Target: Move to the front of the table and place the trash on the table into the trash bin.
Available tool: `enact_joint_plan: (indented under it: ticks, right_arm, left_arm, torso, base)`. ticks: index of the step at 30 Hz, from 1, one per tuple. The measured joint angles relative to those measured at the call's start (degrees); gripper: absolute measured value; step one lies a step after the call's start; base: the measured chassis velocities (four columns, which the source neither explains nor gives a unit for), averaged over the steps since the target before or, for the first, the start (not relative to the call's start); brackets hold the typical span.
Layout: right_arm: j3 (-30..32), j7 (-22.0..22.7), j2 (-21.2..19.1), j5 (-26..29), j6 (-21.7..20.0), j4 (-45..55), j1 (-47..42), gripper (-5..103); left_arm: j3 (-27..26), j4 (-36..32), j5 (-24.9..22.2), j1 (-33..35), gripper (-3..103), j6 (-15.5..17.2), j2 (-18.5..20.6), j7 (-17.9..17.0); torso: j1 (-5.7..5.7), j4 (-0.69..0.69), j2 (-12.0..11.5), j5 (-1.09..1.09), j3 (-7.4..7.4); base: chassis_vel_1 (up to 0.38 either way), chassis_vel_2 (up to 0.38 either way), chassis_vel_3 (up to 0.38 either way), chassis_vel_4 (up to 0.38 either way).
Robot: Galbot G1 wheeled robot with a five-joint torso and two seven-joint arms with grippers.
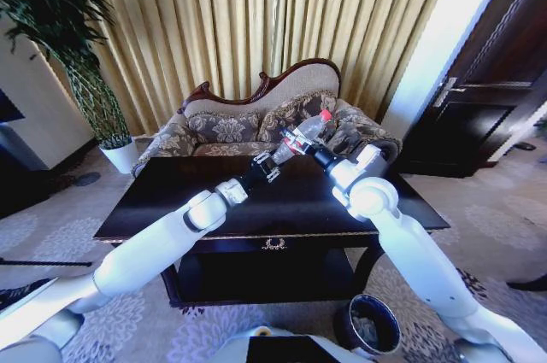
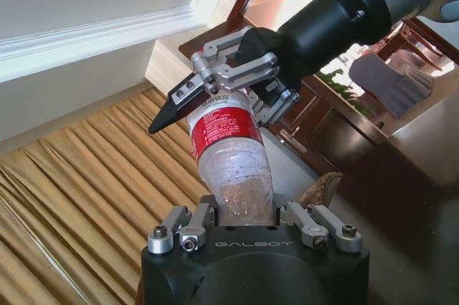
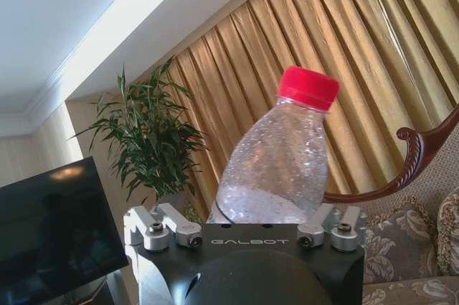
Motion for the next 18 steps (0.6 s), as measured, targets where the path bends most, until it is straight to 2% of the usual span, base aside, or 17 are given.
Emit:
enact_joint_plan:
  ticks: [2, 3, 7, 9, 12, 13, 15, 16, 17, 18]
  right_arm:
    - [0.0, 0.0, -0.1, 0.0, 0.0, 0.0, 0.1, 74]
    - [0.0, 0.0, -0.1, 0.0, 0.0, 0.0, 0.1, 74]
    - [-0.1, 0.0, -0.3, -0.1, 0.0, 0.1, 0.3, 52]
    - [-0.1, 0.0, -0.4, -0.1, 0.0, 0.1, 0.4, 52]
    - [-0.1, -0.1, -0.7, 0.0, 0.0, 0.3, 0.3, 42]
    - [-0.1, -0.1, -0.7, 0.0, 0.0, 0.3, 0.3, 42]
    - [0.0, -0.2, -0.9, 0.0, 0.0, 0.4, 0.2, 38]
    - [0.2, -0.2, -0.9, 0.0, 0.1, 0.5, 0.1, 33]
    - [0.2, -0.2, -1.0, 0.0, 0.1, 0.5, 0.0, 33]
    - [0.2, -0.2, -1.0, 0.0, 0.1, 0.5, 0.0, 33]
  left_arm:
    - [-0.1, 0.1, 0.0, 0.0, 34, 0.0, 0.0, 0.0]
    - [-0.1, 0.1, 0.0, 0.0, 34, 0.0, 0.0, 0.0]
    - [0.0, 0.0, 0.0, 0.1, 33, 0.0, 0.2, 0.0]
    - [0.0, 0.0, 0.0, 0.1, 33, 0.0, 0.3, 0.0]
    - [-0.1, 0.0, 0.0, 0.1, 31, -0.1, 0.4, 0.1]
    - [-0.1, 0.0, 0.0, 0.1, 31, -0.1, 0.4, 0.1]
    - [-0.1, 0.1, 0.0, 0.1, 41, -0.1, 0.3, 0.3]
    - [-0.1, 0.2, 0.0, 0.0, 46, -0.1, 0.2, 0.3]
    - [0.0, 0.2, 0.0, 0.0, 52, 0.0, 0.2, 0.5]
    - [0.0, 0.2, 0.0, 0.0, 52, 0.0, 0.2, 0.5]
  torso:
    - [0.00, 0.00, 0.0, 0.00, 0.00]
    - [0.00, 0.00, 0.0, 0.00, 0.00]
    - [0.00, 0.00, 0.0, 0.00, 0.00]
    - [0.00, 0.00, 0.0, 0.00, 0.00]
    - [0.00, 0.00, 0.0, 0.00, 0.00]
    - [0.00, 0.00, 0.0, 0.00, 0.00]
    - [0.00, 0.00, 0.0, 0.00, 0.00]
    - [0.00, 0.00, 0.0, 0.00, 0.00]
    - [0.00, 0.00, 0.0, 0.00, 0.00]
    - [0.00, 0.00, 0.0, 0.00, 0.00]
  base:
    - [0.000, 0.000, 0.000, 0.000]
    - [0.000, 0.000, 0.000, 0.000]
    - [0.000, 0.000, 0.000, 0.000]
    - [0.000, 0.000, 0.000, 0.000]
    - [0.000, 0.000, 0.000, 0.000]
    - [0.000, 0.000, 0.000, 0.000]
    - [0.000, 0.000, 0.000, 0.000]
    - [0.000, 0.000, 0.000, 0.000]
    - [0.000, 0.000, 0.000, 0.000]
    - [0.000, 0.000, 0.000, 0.000]
